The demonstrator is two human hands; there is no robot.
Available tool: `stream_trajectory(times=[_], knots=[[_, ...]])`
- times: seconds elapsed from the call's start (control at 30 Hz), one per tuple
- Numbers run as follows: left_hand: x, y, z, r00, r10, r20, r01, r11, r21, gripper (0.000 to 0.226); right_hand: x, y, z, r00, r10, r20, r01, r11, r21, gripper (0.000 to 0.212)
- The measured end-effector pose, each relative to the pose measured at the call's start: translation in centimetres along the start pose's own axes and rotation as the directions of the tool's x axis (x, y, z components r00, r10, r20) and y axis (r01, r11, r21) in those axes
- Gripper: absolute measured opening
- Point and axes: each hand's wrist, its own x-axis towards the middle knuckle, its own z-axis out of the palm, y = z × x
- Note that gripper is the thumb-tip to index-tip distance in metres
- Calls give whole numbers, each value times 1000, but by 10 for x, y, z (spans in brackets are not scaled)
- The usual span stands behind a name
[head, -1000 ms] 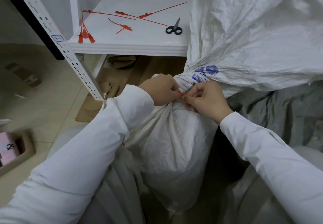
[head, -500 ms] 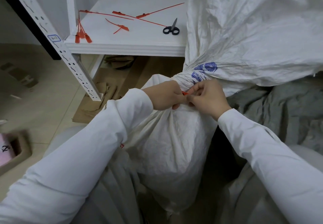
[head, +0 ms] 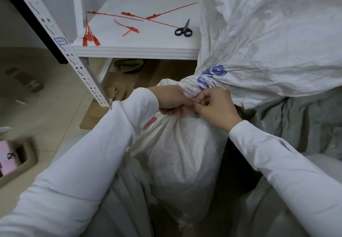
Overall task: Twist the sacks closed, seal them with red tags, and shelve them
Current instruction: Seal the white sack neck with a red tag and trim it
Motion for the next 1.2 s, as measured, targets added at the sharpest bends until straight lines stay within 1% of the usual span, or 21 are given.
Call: stream_trajectory(times=[0.07, 0.13, 0.23, 0.33, 0.43, 0.5, 0.6, 0.73, 0.77, 0.8, 0.83, 0.9, 0.93, 0.97, 1.03, 1.1, 1.2], knots=[[3, 0, 0, 996, 5, -90, -8, 1000, -30, 46, 1, 1, 2, 1000, 1, -12, -1, 1000, 27, 24], [5, 0, 1, 991, 3, -136, -13, 998, -67, 43, 1, 3, 2, 1000, 19, -15, -18, 998, 61, 20], [8, -1, 5, 986, 47, -161, -66, 991, -114, 44, 2, 5, 1, 997, 70, -15, -68, 990, 127, 16], [10, -1, 12, 973, 91, -212, -119, 985, -121, 39, 8, 8, -2, 990, 138, -15, -133, 977, 168, 15], [9, 1, 16, 972, 111, -209, -156, 965, -212, 44, 14, 10, -4, 977, 214, -14, -207, 958, 197, 11], [8, 2, 15, 970, 111, -218, -165, 955, -247, 46, 15, 9, -4, 975, 223, -16, -214, 953, 213, 7], [8, 1, 13, 960, 98, -261, -162, 958, -236, 47, 15, 7, -6, 980, 198, -4, -192, 957, 217, 6], [2, -3, 0, 964, 112, -241, -156, 973, -172, 44, 14, 7, -7, 976, 209, 65, -219, 936, 274, 11], [2, -6, -3, 954, 118, -276, -163, 976, -145, 43, 13, 7, -7, 975, 207, 80, -221, 932, 288, 12], [4, -8, -4, 926, 124, -356, -171, 980, -105, 39, 12, 7, -6, 974, 205, 96, -225, 928, 298, 12], [7, -12, -5, 874, 134, -466, -180, 982, -55, 33, 11, 8, -6, 972, 209, 109, -233, 922, 308, 11], [12, -16, -3, 727, 170, -666, -199, 979, 33, 26, 10, 8, -6, 966, 226, 124, -255, 906, 338, 10], [13, -18, -2, 681, 195, -706, -218, 974, 58, 30, 10, 8, -6, 964, 236, 126, -266, 894, 360, 10], [14, -19, 0, 672, 218, -707, -233, 969, 78, 35, 10, 7, -6, 960, 251, 123, -280, 877, 391, 9], [16, -18, 2, 717, 240, -655, -214, 969, 121, 41, 9, 3, -7, 946, 310, 99, -319, 827, 462, 7], [18, -16, 4, 767, 224, -602, -171, 975, 144, 41, 10, 0, -8, 919, 387, 71, -364, 767, 529, 21], [19, -14, 4, 795, 199, -574, -150, 980, 133, 42, 10, -1, -8, 888, 455, 70, -401, 688, 606, 41]])
